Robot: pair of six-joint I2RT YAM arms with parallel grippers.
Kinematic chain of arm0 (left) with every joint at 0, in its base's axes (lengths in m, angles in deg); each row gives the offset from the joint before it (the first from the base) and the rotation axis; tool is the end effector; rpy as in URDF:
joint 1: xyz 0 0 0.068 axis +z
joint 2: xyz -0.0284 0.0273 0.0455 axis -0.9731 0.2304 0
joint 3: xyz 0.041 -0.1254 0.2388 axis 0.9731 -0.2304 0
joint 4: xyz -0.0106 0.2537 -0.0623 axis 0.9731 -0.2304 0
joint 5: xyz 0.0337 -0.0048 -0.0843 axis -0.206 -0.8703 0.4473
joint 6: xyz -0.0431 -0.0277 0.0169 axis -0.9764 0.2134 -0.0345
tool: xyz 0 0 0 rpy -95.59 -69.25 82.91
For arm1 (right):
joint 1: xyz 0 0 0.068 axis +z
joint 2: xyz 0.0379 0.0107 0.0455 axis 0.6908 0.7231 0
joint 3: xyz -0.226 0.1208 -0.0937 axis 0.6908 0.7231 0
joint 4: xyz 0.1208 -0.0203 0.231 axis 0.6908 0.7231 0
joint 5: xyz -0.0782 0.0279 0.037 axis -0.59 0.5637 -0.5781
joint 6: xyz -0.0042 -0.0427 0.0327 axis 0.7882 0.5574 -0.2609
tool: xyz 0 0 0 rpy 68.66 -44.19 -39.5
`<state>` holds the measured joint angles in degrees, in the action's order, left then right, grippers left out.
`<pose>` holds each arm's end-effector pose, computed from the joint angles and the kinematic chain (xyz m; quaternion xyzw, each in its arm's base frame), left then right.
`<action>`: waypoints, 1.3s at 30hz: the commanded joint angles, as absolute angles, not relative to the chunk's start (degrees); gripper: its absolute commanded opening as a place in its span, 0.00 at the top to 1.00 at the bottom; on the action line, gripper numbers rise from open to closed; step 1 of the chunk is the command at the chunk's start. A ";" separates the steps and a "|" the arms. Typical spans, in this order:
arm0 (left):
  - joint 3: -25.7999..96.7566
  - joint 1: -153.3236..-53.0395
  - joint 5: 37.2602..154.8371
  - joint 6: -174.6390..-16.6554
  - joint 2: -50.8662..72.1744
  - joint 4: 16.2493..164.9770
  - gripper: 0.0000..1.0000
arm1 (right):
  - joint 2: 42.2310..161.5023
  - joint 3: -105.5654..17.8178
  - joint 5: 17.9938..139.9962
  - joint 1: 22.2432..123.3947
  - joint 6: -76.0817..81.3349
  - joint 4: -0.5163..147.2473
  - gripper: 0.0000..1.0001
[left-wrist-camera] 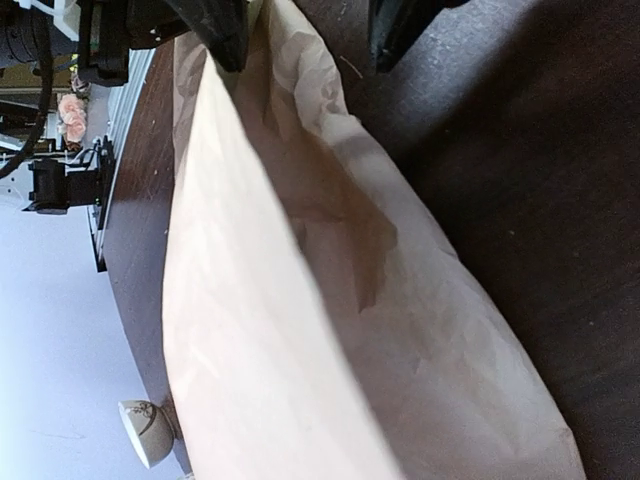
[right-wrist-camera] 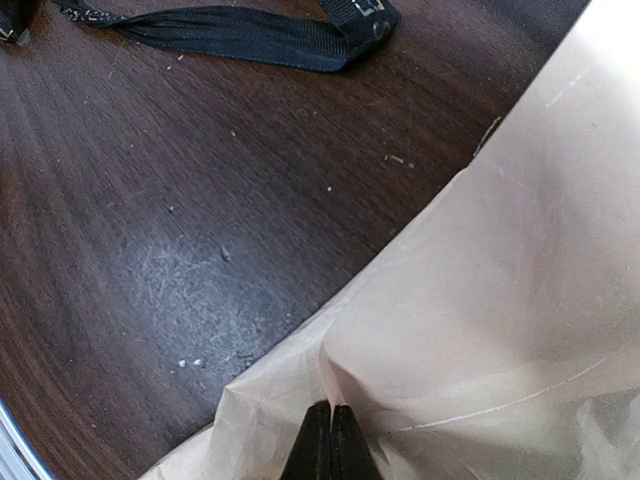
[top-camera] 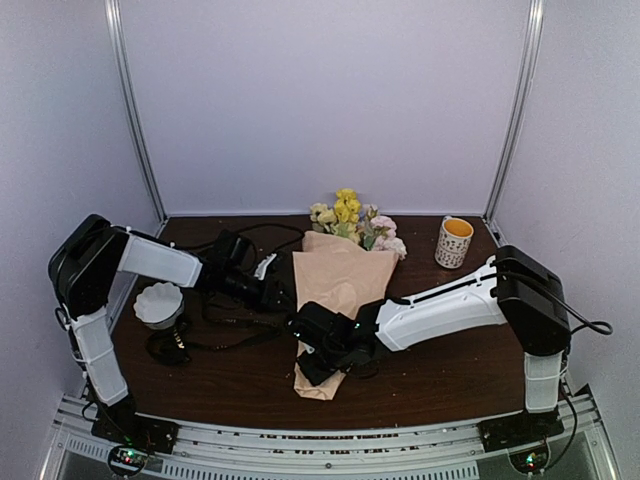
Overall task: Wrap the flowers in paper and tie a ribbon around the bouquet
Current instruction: Fold the two-thirds-folded wrapping paper at the center of the board.
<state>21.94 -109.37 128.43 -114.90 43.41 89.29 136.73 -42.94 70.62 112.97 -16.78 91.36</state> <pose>0.3019 -0.2213 0.1409 0.1365 0.8755 -0.4503 0.1098 0.1470 0.3875 0.1397 -0.3528 0.8988 0.1885 0.1795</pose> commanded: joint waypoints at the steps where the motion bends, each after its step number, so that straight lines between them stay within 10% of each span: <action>1: 20.21 -108.62 131.17 -113.49 41.95 93.72 0.54 | 138.23 -41.12 72.32 112.92 -17.54 92.44 0.99; 30: 19.41 -107.99 127.79 -118.12 46.46 104.53 0.32 | 138.52 -42.52 72.56 112.89 -16.78 93.12 0.98; 35: 21.84 -110.03 129.59 -116.50 47.94 104.10 0.43 | 138.69 -42.86 72.15 112.89 -16.16 93.77 0.98; 39: 23.43 -111.43 129.14 -116.04 49.00 103.64 0.89 | 138.41 -42.77 71.73 112.92 -15.87 94.18 0.98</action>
